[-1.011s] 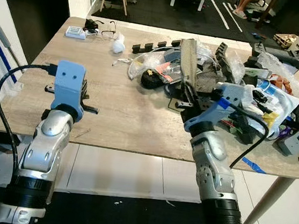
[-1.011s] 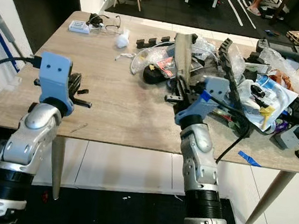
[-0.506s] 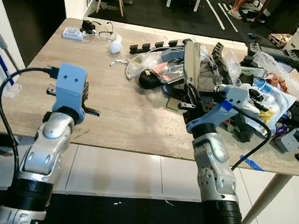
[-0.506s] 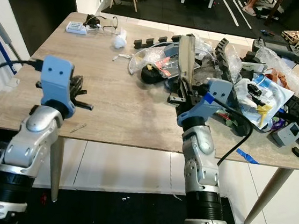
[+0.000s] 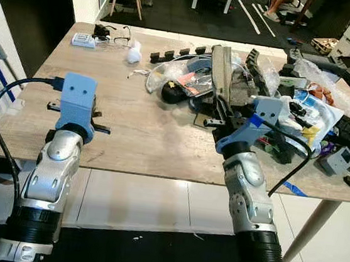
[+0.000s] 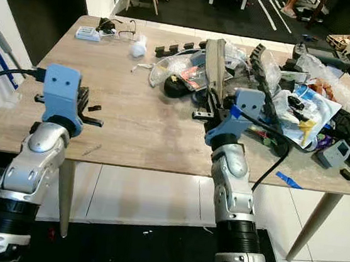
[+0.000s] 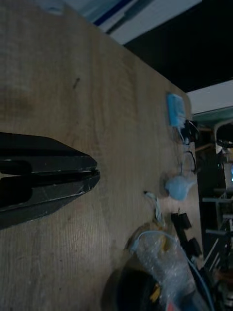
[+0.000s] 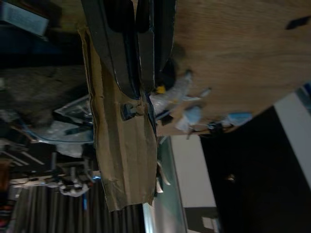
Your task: Picking trash to rubbish bin
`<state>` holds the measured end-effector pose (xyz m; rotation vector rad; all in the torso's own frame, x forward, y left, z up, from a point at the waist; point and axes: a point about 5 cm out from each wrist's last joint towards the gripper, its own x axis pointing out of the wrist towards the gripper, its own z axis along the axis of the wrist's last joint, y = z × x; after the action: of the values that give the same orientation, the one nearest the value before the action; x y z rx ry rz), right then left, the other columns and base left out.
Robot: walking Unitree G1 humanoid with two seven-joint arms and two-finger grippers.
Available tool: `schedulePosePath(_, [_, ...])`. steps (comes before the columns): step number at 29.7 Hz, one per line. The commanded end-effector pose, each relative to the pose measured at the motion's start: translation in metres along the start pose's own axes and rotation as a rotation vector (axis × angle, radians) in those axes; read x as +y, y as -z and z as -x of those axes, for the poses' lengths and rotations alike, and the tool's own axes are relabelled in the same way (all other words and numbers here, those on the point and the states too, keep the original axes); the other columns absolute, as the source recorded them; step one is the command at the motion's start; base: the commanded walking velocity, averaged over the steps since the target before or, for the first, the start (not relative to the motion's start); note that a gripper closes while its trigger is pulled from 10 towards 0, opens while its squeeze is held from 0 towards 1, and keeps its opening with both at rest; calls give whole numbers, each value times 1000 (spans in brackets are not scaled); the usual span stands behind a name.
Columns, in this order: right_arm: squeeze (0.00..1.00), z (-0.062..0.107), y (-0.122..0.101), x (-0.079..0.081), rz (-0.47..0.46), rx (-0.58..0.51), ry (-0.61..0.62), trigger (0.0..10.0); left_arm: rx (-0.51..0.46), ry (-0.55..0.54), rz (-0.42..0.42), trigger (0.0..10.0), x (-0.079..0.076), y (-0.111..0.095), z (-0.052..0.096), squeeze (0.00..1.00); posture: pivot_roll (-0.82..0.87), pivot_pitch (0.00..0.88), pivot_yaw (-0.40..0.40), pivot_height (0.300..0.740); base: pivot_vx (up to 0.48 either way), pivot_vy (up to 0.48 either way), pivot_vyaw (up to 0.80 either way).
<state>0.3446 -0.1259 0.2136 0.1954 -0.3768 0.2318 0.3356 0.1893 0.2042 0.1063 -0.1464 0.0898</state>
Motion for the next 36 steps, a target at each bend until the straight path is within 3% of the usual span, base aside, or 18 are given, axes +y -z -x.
schedulePosePath(1, [0, 3, 9, -2, 12, 49, 7, 10000, 43, -11, 31, 10000, -2, 9, 3, 0, 20, 99, -38, 740, 0, 0, 0])
schedulePosePath(6, [0, 4, 14, -2, 22, 79, 4, 10000, 62, -24, 86, 10000, -3, 12, 5, 0, 12, 94, -48, 740, 0, 0, 0])
schedulePosePath(28, [0, 5, 17, -1, 14, 88, -9, 10000, 48, -38, -15, 10000, -10, 18, 8, 0, 13, 87, -62, 740, 0, 0, 0])
schedulePosePath(36, [0, 4, 13, 1, -13, 60, -24, 10000, 26, -35, -2, 10000, -8, 12, 7, 0, 14, 81, -74, 740, 0, 0, 0])
